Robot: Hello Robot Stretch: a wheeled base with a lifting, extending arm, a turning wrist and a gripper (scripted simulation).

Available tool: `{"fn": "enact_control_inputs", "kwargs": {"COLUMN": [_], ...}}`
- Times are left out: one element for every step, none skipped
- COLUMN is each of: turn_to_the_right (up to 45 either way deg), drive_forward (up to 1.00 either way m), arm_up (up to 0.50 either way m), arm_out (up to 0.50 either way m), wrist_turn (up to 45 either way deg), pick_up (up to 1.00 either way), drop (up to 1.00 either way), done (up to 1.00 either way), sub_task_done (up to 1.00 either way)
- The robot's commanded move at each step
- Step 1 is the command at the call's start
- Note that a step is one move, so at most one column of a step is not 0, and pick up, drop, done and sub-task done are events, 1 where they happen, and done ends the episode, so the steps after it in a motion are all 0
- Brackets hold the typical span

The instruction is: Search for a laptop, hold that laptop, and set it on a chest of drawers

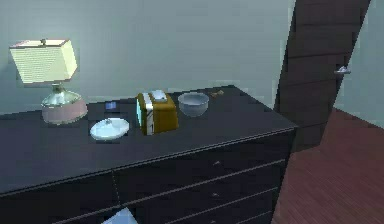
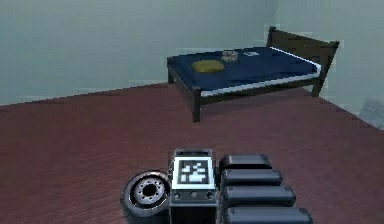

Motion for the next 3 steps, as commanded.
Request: {"fn": "enact_control_inputs", "kwargs": {"turn_to_the_right": [3.0, -21.0, 0.0], "drive_forward": [0.0, 0.0, 0.35], "arm_up": [0.0, 0.0, 0.0], "arm_out": [0.0, 0.0, 0.0], "wrist_turn": [0.0, 0.0, 0.0], "pick_up": [0.0, 0.0, 0.0], "drop": [0.0, 0.0, 0.0], "done": [0.0, 0.0, 0.0], "sub_task_done": [0.0, 0.0, 0.0]}}
